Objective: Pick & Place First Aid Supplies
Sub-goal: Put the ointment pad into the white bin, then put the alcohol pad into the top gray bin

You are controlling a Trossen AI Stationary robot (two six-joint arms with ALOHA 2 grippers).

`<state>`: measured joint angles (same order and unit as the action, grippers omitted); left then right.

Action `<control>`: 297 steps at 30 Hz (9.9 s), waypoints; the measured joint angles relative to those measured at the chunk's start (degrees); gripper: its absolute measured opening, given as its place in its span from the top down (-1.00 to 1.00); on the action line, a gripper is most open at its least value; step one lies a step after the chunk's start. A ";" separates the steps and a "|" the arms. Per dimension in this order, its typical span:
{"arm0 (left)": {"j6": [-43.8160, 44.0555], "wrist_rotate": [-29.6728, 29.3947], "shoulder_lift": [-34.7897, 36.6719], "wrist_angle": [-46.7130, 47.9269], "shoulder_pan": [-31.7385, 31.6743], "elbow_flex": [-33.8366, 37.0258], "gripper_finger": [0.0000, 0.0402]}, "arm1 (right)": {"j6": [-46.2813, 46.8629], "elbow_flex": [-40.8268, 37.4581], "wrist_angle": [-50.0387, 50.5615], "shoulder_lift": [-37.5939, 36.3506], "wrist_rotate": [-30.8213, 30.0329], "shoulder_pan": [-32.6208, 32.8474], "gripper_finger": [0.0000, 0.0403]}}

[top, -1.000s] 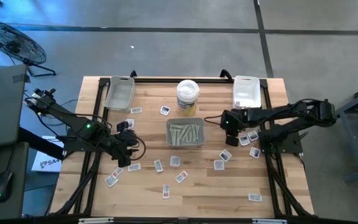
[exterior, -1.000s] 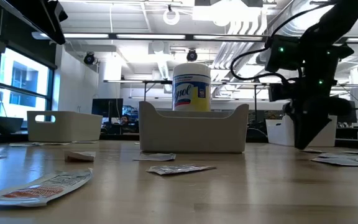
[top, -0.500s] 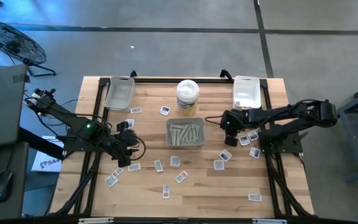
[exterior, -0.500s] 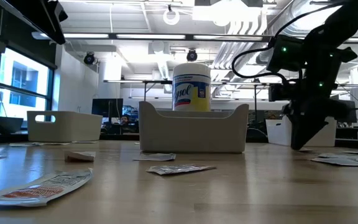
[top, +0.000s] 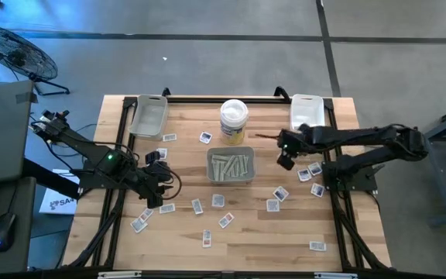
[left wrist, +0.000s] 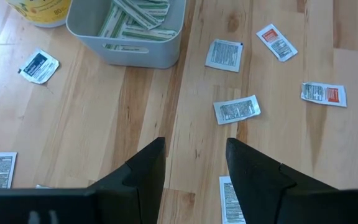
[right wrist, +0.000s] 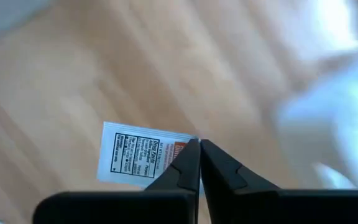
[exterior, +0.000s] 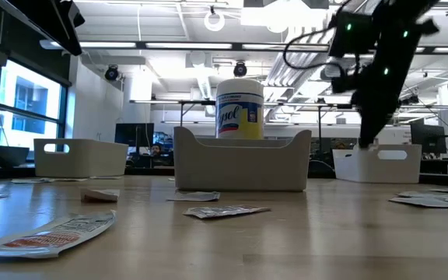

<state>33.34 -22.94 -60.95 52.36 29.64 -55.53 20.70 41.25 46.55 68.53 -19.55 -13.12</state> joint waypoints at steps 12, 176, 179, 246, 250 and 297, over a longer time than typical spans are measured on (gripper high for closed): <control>-0.01 0.01 0.00 0.01 0.00 0.00 0.17 | 20.63 3.01 7.13 -7.84 -24.66 -11.21 0.99; -9.11 32.91 0.94 1.32 0.01 -0.02 0.17 | -25.14 4.73 -92.04 29.09 21.28 32.62 1.00; -9.10 30.84 0.95 1.33 -0.02 -0.02 0.17 | -26.08 4.75 -92.09 29.09 23.77 31.49 1.00; -59.24 7.13 -20.34 -54.33 -5.63 0.03 0.99 | -38.75 4.79 -98.34 28.42 33.17 27.40 0.66; -57.22 3.23 -17.05 -48.17 -6.24 0.04 0.99 | -40.96 4.79 -99.31 27.09 27.37 27.85 0.35; -14.74 -10.30 -19.57 -21.93 -79.91 10.03 1.00 | -33.74 4.79 -91.44 26.82 18.45 35.42 0.14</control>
<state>18.60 -33.24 -80.51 30.43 -50.27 -45.50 -13.04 46.04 -44.89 95.35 -1.10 22.31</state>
